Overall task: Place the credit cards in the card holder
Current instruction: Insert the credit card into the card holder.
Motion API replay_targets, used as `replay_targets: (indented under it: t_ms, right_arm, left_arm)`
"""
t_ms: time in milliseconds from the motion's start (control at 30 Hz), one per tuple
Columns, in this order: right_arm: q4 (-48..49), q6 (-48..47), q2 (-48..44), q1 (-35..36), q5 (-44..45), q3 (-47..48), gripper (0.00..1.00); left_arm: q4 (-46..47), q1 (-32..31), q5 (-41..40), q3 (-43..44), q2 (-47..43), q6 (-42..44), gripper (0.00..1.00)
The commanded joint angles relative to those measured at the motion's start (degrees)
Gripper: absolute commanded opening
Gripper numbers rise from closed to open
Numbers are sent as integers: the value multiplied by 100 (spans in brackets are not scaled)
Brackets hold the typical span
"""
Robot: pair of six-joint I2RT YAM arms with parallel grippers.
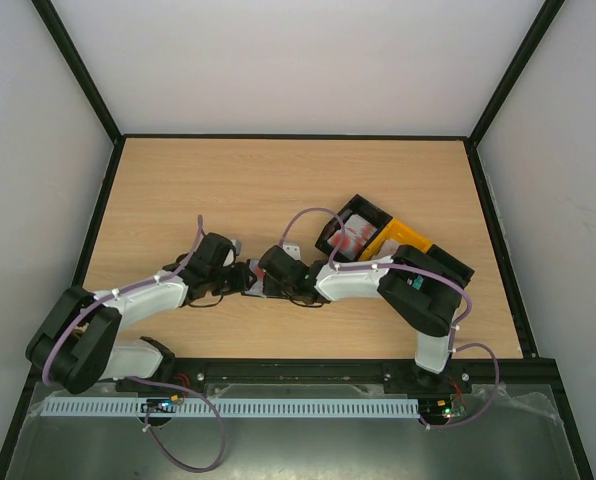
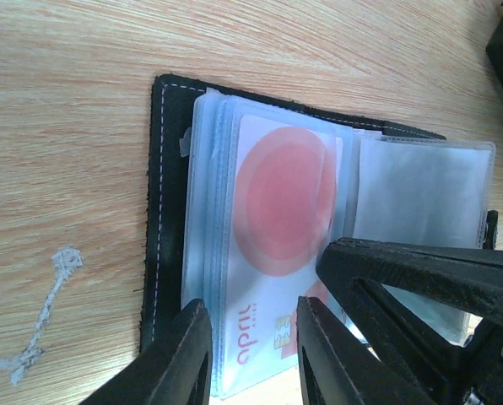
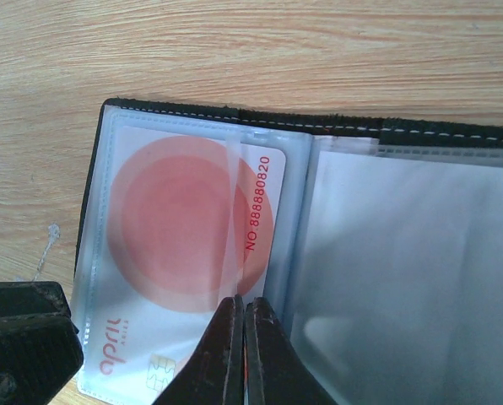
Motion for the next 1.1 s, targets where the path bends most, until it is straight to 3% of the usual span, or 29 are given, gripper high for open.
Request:
replay_targets:
  t_ms: [0, 667, 800, 1067]
  right_arm:
    - [-529, 48, 202, 25, -25, -237, 2]
    - [-530, 57, 200, 28, -47, -260, 2]
    - [-531, 57, 194, 24, -43, -251, 2]
    - [-364, 82, 56, 27, -9, -321, 2]
  left_arm:
    - [53, 25, 71, -36, -42, 61, 29]
    - [195, 27, 180, -98, 320, 97, 30]
    - [269, 25, 412, -94, 310, 96, 25]
    - [425, 25, 893, -60, 166, 148, 24]
